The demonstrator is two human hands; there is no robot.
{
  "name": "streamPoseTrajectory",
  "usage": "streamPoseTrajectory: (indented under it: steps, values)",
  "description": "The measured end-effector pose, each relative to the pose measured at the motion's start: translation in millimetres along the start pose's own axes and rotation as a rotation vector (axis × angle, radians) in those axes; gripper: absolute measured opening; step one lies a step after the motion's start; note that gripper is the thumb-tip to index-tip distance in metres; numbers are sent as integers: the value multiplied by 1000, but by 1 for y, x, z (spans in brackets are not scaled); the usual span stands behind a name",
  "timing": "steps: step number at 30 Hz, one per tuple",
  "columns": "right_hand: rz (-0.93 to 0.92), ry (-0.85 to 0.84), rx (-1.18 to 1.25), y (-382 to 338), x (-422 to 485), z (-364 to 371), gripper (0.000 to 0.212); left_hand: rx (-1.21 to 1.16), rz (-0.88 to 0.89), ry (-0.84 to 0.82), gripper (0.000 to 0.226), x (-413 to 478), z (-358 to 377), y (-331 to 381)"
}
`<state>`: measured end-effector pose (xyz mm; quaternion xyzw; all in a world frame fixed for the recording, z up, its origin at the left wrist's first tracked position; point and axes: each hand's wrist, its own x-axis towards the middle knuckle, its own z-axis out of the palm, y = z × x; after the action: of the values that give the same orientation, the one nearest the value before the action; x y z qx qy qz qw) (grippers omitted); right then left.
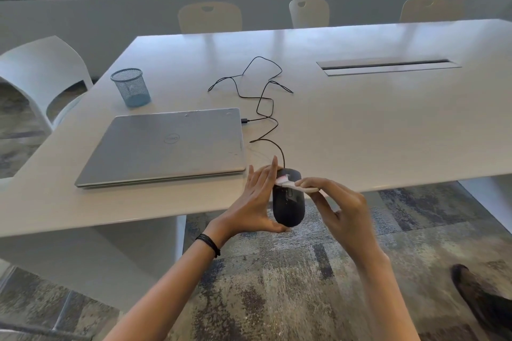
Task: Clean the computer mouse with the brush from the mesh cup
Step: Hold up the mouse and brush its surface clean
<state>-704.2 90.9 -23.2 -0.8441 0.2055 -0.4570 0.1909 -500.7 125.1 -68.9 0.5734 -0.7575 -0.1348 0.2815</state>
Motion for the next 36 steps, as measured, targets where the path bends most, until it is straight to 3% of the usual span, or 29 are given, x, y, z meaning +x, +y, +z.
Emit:
streamPoseTrajectory:
  steps: [10, 17, 21, 30, 36]
  values:
    - [-26, 54, -60, -7, 4, -1, 17, -5, -4, 22, 138, -1, 2, 1]
    - [-17, 9, 29, -7, -3, -4, 31, -7, -8, 28, 138, -2, 4, 1]
    - [-20, 34, 15, -6, -1, -5, 25, -9, -13, 20, 138, -2, 3, 3]
    - [23, -135, 117, -12, -4, -17, 27, -4, -29, 8, 139, -5, 5, 2]
    - [15, -93, 85, -14, 0, -11, 24, -13, -28, 13, 140, -5, 6, 4]
